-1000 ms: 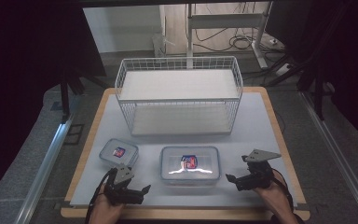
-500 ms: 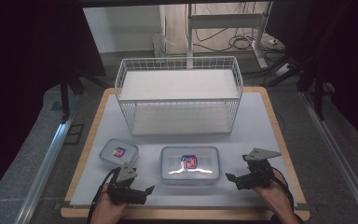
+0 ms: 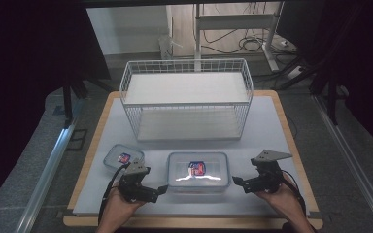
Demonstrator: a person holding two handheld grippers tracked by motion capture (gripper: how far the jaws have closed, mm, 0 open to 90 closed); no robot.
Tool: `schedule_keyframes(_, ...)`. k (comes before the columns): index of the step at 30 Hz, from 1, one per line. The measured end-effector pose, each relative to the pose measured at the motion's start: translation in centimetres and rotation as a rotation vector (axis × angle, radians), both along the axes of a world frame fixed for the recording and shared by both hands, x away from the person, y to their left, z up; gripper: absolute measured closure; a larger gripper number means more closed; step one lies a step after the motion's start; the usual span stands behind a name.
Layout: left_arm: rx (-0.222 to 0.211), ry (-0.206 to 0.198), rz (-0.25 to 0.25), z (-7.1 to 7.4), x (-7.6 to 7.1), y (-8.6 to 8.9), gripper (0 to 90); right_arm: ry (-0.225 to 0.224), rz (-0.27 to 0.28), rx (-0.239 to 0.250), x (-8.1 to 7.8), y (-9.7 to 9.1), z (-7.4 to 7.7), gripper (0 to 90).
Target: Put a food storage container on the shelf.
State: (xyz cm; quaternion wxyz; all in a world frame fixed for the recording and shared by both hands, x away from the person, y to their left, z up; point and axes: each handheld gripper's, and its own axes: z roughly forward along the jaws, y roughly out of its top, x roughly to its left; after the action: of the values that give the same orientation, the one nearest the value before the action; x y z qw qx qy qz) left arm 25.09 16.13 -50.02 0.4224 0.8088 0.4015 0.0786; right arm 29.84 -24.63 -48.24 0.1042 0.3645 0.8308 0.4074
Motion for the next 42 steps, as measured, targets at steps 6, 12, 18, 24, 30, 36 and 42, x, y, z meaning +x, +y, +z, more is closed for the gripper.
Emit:
schedule_keyframes(6, -0.022, 0.036, -0.022, 0.2, 1.4, -0.8, 5.8, 0.031, 0.056, -0.011, 0.2, 1.0, 0.2, 1.8)
schedule_keyframes(12, -0.097, 0.113, -0.031, -0.4, 3.3, -1.3, 4.1, 0.086, 0.093, 0.037, 0.7, 2.1, 0.1, 5.5)
schedule_keyframes(18, -0.151, 0.189, -0.072, -1.2, 4.7, -2.1, 3.8, 0.181, 0.116, 0.072, 2.0, 3.2, -0.8, 5.4)
schedule_keyframes(24, -0.177, 0.258, -0.101, -1.6, 5.4, -3.0, 1.8, 0.318, 0.133, 0.133, 3.2, 3.8, -1.5, 5.7)
schedule_keyframes(30, -0.193, 0.288, -0.102, -1.4, 5.1, -2.3, 9.4, 0.351, 0.146, 0.153, 3.1, 3.7, -1.4, 15.3)
schedule_keyframes(36, -0.211, 0.261, -0.087, -0.8, 4.2, -1.5, 20.7, 0.342, 0.120, 0.206, 2.6, 2.7, -1.0, 30.7)
schedule_keyframes(42, -0.265, 0.227, -0.079, -0.7, 2.9, -0.5, 35.7, 0.320, 0.114, 0.249, 1.5, 1.8, -0.6, 43.5)
